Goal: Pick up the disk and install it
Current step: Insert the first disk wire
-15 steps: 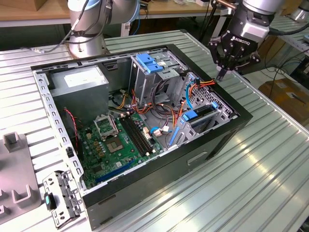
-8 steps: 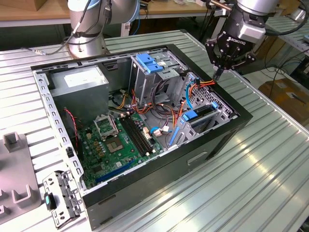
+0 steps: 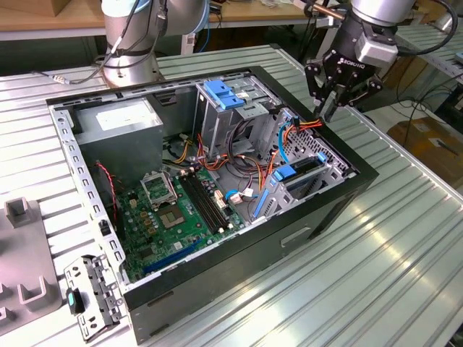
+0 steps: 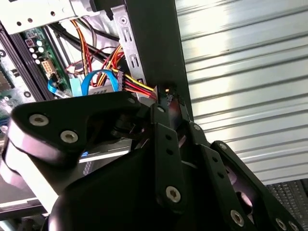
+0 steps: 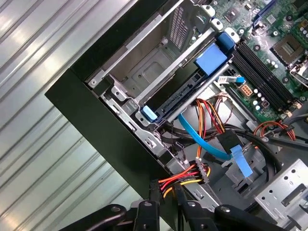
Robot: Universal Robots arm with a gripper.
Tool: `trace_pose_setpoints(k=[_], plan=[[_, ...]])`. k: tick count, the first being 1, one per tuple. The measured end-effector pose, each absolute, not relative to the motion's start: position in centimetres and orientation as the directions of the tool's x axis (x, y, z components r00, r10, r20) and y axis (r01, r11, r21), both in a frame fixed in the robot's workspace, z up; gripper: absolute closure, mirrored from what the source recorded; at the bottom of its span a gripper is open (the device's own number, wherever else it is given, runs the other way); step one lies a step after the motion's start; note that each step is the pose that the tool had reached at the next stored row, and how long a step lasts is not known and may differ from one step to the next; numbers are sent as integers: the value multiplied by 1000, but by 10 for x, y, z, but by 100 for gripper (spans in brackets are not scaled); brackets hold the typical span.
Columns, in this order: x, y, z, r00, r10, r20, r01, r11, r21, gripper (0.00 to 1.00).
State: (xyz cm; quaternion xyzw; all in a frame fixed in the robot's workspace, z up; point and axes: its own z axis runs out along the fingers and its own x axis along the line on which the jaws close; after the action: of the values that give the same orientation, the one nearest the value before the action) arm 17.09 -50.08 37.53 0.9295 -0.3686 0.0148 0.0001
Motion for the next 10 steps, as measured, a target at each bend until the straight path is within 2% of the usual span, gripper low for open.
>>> trace_pose_setpoints(k=[1, 2, 10], plan=[[171, -501, 375, 729, -683, 29, -683, -730, -10, 75], [171, -501, 375, 731, -681, 30, -681, -732, -10, 69], [171, -502, 373, 738, -673, 36, -673, -739, -11, 69]])
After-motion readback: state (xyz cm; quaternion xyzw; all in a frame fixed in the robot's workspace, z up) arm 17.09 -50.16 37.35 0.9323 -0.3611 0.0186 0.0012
